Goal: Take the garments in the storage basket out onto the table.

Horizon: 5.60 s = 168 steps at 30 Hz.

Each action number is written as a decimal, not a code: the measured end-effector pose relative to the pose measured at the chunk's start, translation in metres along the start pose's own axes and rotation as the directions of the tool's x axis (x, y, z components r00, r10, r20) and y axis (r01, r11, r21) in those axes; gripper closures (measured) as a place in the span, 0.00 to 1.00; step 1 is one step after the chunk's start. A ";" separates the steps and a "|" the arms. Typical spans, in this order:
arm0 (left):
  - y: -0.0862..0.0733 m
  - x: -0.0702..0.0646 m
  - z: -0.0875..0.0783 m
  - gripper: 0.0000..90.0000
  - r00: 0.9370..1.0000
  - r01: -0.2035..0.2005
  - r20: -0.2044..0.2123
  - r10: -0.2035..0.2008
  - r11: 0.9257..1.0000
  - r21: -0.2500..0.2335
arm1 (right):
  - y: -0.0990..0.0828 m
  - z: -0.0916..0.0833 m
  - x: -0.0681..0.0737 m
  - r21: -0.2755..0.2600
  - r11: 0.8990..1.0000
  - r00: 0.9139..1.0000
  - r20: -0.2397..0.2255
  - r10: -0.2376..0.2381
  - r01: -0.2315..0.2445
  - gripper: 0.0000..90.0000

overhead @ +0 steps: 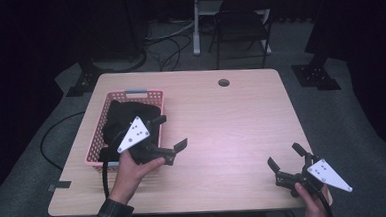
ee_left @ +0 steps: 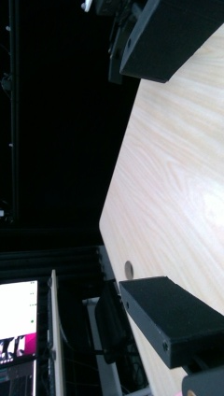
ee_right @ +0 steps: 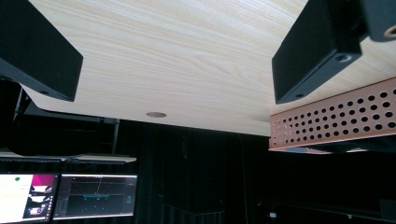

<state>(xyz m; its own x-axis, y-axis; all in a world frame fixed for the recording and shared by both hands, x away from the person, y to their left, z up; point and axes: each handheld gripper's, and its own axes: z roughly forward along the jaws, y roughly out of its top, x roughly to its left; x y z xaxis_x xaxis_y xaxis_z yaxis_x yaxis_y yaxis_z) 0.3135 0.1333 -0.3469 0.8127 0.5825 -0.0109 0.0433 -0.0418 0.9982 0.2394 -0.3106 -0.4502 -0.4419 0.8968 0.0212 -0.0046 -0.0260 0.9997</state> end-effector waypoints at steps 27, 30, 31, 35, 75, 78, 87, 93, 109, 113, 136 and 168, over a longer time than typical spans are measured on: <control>0.009 0.079 -0.049 0.00 0.994 -0.045 -0.094 0.051 0.996 0.072 | 0.000 0.000 0.001 0.000 1.000 1.000 0.007 -0.004 0.004 0.02; 0.006 0.083 -0.052 0.00 0.993 -0.043 -0.103 0.051 0.996 0.079 | 0.000 0.000 0.001 0.000 1.000 1.000 0.007 -0.005 0.005 0.02; 0.005 0.084 -0.053 0.00 0.993 -0.046 -0.103 0.054 0.996 0.082 | 0.000 0.000 0.001 0.000 1.000 1.000 0.008 -0.005 0.005 0.02; 0.001 0.089 -0.056 0.00 0.992 -0.058 -0.104 0.069 0.993 0.100 | 0.000 0.000 0.001 0.000 1.000 1.000 0.010 -0.005 0.005 0.02; -0.043 0.121 -0.050 0.00 0.985 -0.104 -0.082 0.151 0.905 0.413 | 0.000 -0.002 0.002 -0.002 1.000 1.000 0.007 -0.007 0.007 0.02; -0.046 0.125 -0.051 0.00 0.986 -0.075 -0.106 0.130 0.909 0.410 | 0.000 -0.001 0.001 0.001 1.000 1.000 0.005 -0.002 0.002 0.02; -0.054 0.128 -0.048 0.00 0.990 -0.043 -0.100 0.097 0.894 0.445 | 0.000 -0.001 0.001 0.001 1.000 1.000 0.004 -0.002 0.002 0.02; -0.058 0.130 -0.046 0.00 0.992 -0.014 -0.101 0.069 0.885 0.466 | 0.000 -0.001 0.001 0.002 1.000 1.000 0.004 -0.003 0.003 0.02; -0.064 0.130 -0.041 0.00 0.991 0.040 -0.129 0.038 0.833 0.552 | 0.000 -0.001 0.001 0.001 1.000 1.000 -0.002 -0.003 0.003 0.02; -0.067 0.130 -0.038 0.00 0.989 0.049 -0.141 0.040 0.814 0.578 | 0.000 -0.001 0.001 0.001 1.000 1.000 -0.002 -0.004 0.004 0.02; -0.069 0.123 -0.035 0.51 0.994 0.007 -0.090 0.065 0.772 0.636 | 0.000 -0.001 0.001 0.002 1.000 1.000 -0.005 -0.004 0.004 0.02; -0.001 0.113 -0.064 0.77 0.987 0.019 -0.153 0.041 0.930 0.368 | 0.000 -0.001 0.001 0.001 1.000 1.000 -0.007 -0.005 0.005 0.02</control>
<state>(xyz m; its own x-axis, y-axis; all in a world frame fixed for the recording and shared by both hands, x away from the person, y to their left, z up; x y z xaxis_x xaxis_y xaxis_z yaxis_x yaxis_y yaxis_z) 0.3681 0.2517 -0.3450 0.7156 0.6974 0.0389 0.2692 -0.3267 0.9060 0.2380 -0.3105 -0.4502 -0.4477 0.8940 0.0165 -0.0062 -0.0215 0.9998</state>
